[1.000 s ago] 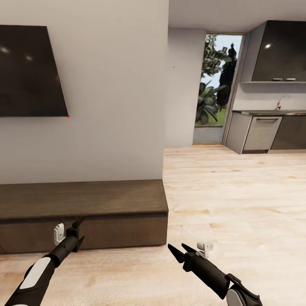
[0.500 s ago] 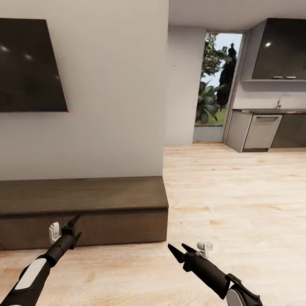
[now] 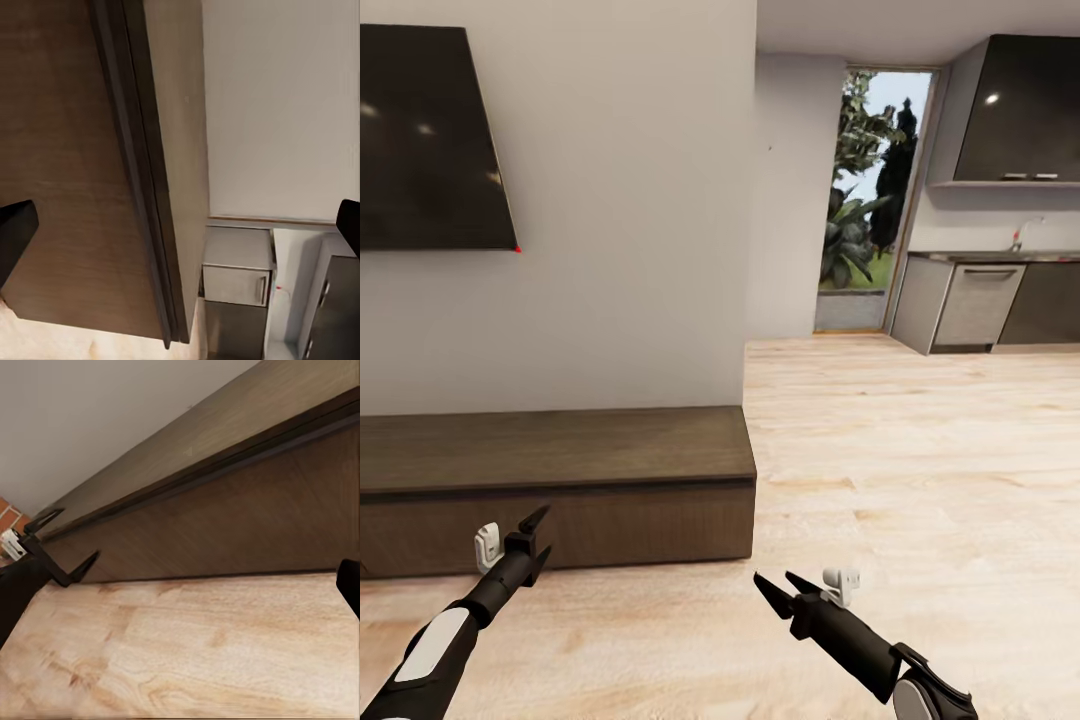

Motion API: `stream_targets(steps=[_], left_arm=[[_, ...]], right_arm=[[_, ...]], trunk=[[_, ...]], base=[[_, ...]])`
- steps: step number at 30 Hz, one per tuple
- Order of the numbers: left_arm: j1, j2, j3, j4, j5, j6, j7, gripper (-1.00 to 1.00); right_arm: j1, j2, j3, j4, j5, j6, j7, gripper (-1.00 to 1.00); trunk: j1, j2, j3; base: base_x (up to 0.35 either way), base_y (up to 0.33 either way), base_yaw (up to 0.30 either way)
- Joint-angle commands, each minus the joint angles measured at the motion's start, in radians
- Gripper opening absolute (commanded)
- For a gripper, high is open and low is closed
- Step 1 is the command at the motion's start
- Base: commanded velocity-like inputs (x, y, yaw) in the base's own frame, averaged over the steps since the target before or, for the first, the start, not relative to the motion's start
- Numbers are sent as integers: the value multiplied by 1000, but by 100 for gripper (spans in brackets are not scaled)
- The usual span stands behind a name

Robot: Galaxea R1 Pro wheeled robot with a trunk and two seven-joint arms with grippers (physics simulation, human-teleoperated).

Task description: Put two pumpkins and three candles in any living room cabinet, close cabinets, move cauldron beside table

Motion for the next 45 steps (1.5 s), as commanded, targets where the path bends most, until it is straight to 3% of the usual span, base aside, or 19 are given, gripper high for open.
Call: stream_targets(steps=[1, 11, 13, 19, 22, 45], left_arm=[[-1, 0, 3, 0, 7, 9, -1, 100], [-1, 0, 3, 0, 7, 9, -1, 100], [-1, 0, 3, 0, 7, 9, -1, 100], [-1, 0, 3, 0, 7, 9, -1, 100], [-2, 0, 3, 0, 7, 9, -1, 100], [-2, -2, -3, 0, 7, 7, 6, 100]], right_arm=[[-1, -1, 0, 0, -10, 9, 6, 100], [-1, -2, 0, -6, -18, 15, 35, 100], [-1, -4, 0, -16, -21, 19, 85, 100], [-1, -1, -9, -37, -24, 87, 335, 100], [-1, 0, -11, -37, -23, 94, 381, 100], [-1, 1, -10, -34, -19, 97, 401, 100]], trunk=[[0, -1, -5], [5, -3, -44], [6, -4, -51], [8, -5, -71], [8, -5, -71], [8, -5, -71]], base=[[0, 0, 0], [0, 0, 0], [0, 0, 0], [0, 0, 0], [0, 0, 0], [115, -26, 0]])
